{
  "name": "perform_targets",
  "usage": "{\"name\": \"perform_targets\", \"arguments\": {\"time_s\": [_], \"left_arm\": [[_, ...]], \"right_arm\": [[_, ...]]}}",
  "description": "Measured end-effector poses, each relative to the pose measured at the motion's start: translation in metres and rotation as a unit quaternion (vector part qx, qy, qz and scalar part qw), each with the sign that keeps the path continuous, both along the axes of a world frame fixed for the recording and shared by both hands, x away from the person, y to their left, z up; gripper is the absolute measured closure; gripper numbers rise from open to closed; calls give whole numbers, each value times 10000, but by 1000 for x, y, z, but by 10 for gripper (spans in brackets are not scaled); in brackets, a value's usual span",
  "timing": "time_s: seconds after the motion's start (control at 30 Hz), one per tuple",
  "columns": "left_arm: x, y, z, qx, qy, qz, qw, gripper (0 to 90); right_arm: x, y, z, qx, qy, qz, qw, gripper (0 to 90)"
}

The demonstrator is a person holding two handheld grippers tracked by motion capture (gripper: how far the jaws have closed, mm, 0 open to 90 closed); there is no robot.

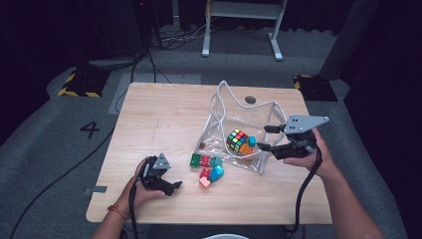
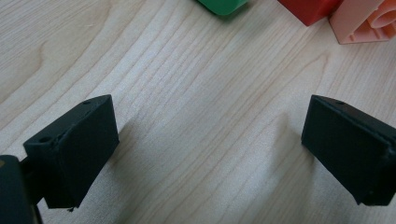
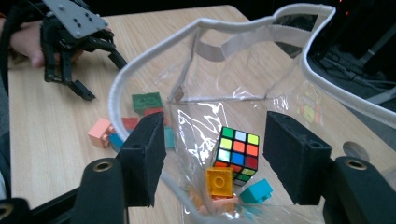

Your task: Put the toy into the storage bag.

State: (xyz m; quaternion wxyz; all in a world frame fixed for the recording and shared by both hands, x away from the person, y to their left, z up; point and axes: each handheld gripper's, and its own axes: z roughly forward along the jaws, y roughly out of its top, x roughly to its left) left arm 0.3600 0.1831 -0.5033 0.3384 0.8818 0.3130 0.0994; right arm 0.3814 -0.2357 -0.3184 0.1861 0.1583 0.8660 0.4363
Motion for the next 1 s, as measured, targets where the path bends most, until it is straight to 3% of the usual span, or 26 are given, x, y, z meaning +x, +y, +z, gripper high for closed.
{"name": "perform_targets", "arguments": {"time_s": [0.2,0.43,0.5,0.7,1.0], "left_arm": [[0,0,0,-1,1,-1,10000,39],[0,0,0,1,0,0,10000,40],[0,0,0,0,0,1,10000,40],[0,0,0,1,1,-1,10000,40],[0,0,0,7,-10,0,10000,40]], "right_arm": [[-22,-3,-2,345,-59,179,9992,399],[-42,4,-19,486,-23,392,9980,404],[-45,6,-24,426,-65,486,9979,404],[-53,19,-45,362,214,775,9961,403],[-45,56,-103,-130,612,1051,9925,402]]}}
